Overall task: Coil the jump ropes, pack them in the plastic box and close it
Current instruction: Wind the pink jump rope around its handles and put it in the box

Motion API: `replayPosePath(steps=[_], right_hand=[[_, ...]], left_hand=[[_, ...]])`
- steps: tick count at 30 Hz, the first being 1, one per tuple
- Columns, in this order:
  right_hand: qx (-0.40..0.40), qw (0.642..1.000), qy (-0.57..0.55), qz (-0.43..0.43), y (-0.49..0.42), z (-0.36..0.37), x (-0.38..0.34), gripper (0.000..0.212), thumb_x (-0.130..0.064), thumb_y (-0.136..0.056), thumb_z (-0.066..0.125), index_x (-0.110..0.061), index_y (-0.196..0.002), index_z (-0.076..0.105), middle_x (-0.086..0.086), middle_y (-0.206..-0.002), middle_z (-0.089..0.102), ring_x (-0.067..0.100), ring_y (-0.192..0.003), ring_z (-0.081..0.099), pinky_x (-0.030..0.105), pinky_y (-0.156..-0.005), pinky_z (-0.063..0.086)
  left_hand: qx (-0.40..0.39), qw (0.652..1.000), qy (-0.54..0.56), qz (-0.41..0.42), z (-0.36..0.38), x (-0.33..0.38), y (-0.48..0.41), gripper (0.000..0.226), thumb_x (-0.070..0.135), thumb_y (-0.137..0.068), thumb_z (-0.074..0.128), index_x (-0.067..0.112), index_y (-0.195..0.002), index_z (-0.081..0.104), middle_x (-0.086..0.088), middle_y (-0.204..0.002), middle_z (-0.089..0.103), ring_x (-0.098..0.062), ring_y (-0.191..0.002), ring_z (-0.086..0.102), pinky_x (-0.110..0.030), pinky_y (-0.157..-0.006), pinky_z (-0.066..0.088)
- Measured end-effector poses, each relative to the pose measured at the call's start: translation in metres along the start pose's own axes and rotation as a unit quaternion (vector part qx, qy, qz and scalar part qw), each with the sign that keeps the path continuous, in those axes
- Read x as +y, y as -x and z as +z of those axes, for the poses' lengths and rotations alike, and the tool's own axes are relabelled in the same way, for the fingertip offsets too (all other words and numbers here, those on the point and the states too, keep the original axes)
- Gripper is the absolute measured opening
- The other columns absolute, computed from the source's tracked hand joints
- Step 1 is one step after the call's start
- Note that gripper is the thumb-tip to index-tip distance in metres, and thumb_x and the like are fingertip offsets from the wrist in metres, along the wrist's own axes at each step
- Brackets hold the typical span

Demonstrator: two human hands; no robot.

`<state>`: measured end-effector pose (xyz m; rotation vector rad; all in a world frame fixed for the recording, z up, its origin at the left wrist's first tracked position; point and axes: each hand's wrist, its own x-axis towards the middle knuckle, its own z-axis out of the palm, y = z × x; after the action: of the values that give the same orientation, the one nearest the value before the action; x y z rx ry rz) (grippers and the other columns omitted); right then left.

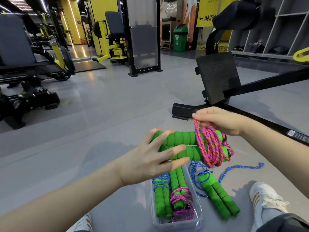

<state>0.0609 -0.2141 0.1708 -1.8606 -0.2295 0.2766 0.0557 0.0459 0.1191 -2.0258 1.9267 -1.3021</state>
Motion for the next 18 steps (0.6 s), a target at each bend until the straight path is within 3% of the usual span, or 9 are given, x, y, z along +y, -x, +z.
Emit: replayPosePath(steps=[4,5,6,7,8,9,11,14,18], right_hand=[[-0.011,0.982,-0.185,0.045,-0.004,0.008,0.025,0.029,-0.021,-0.086,0.056,-0.012,-0.06,0.064,0.005,-0.06,0.063,0.012,-0.05,0.061,0.022,-0.05,0.051],[-0.014,0.975,-0.218,0.043,-0.006,0.011,0.031,0.016,-0.022,-0.076,0.066,-0.011,-0.064,0.066,0.009,-0.068,0.064,0.013,-0.054,0.063,0.024,-0.053,0.054],[-0.003,0.967,-0.254,0.034,-0.008,0.014,0.036,0.021,-0.024,-0.061,0.08,-0.01,-0.068,0.067,0.012,-0.074,0.061,0.014,-0.055,0.063,0.026,-0.054,0.055],[0.016,0.955,-0.296,0.029,-0.011,0.015,0.042,0.04,-0.025,-0.044,0.091,-0.009,-0.069,0.066,0.011,-0.074,0.059,0.013,-0.054,0.06,0.027,-0.053,0.055],[0.021,0.943,-0.331,0.028,-0.011,0.02,0.042,0.046,-0.025,-0.034,0.095,-0.01,-0.064,0.063,0.006,-0.065,0.054,0.01,-0.048,0.054,0.025,-0.049,0.053],[0.009,0.935,-0.354,0.015,-0.012,0.025,0.039,0.041,-0.024,-0.039,0.092,-0.014,-0.057,0.056,-0.001,-0.055,0.045,0.006,-0.041,0.044,0.022,-0.045,0.047],[-0.002,0.931,-0.365,0.003,-0.013,0.037,0.032,0.034,-0.022,-0.07,0.072,-0.02,-0.054,0.042,-0.008,-0.046,0.03,0.002,-0.036,0.027,0.018,-0.043,0.032],[0.063,0.944,-0.322,0.026,-0.016,0.052,0.025,0.029,-0.02,-0.098,0.037,-0.018,-0.069,0.041,-0.009,-0.046,0.023,0.004,-0.036,0.02,0.016,-0.041,0.028],[0.115,0.948,-0.292,0.046,-0.014,0.064,0.02,0.023,-0.024,-0.099,0.043,-0.008,-0.093,0.057,-0.009,-0.043,0.019,0.003,-0.033,0.015,0.015,-0.035,0.022]], left_hand=[[0.028,0.999,-0.003,-0.037,0.0,0.0,-0.008,0.028,0.011,-0.101,0.039,0.017,-0.125,0.053,-0.009,-0.123,0.063,-0.046,-0.109,0.056,-0.051,-0.087,0.044],[0.036,0.998,-0.005,-0.058,0.001,-0.002,-0.009,0.03,0.01,-0.1,0.039,0.018,-0.126,0.052,-0.009,-0.126,0.06,-0.045,-0.11,0.055,-0.05,-0.087,0.043],[0.042,0.996,-0.008,-0.082,0.003,-0.005,-0.009,0.032,0.009,-0.098,0.039,0.018,-0.127,0.051,-0.008,-0.128,0.055,-0.045,-0.112,0.054,-0.05,-0.088,0.043],[0.046,0.994,-0.012,-0.103,0.004,-0.007,-0.007,0.034,0.008,-0.097,0.039,0.019,-0.128,0.05,-0.007,-0.13,0.051,-0.045,-0.112,0.053,-0.049,-0.087,0.043],[0.049,0.991,-0.014,-0.121,0.006,-0.01,-0.006,0.036,0.008,-0.096,0.039,0.019,-0.128,0.049,-0.007,-0.13,0.048,-0.046,-0.112,0.054,-0.048,-0.086,0.043],[0.052,0.989,-0.013,-0.136,0.008,-0.012,-0.005,0.037,0.007,-0.095,0.038,0.02,-0.128,0.048,-0.006,-0.13,0.047,-0.046,-0.111,0.054,-0.047,-0.084,0.043],[0.052,0.985,-0.009,-0.163,0.012,-0.014,-0.002,0.039,0.008,-0.093,0.04,0.021,-0.128,0.048,-0.005,-0.13,0.047,-0.045,-0.11,0.054,-0.044,-0.083,0.041],[0.031,0.977,-0.016,-0.212,0.014,-0.022,0.002,0.046,0.008,-0.084,0.045,0.023,-0.127,0.047,-0.004,-0.129,0.05,-0.043,-0.107,0.055,-0.041,-0.078,0.042],[-0.021,0.969,-0.045,-0.242,0.014,-0.038,0.012,0.048,0.009,-0.079,0.042,0.023,-0.124,0.047,-0.011,-0.118,0.065,-0.044,-0.099,0.06,-0.041,-0.072,0.046]])
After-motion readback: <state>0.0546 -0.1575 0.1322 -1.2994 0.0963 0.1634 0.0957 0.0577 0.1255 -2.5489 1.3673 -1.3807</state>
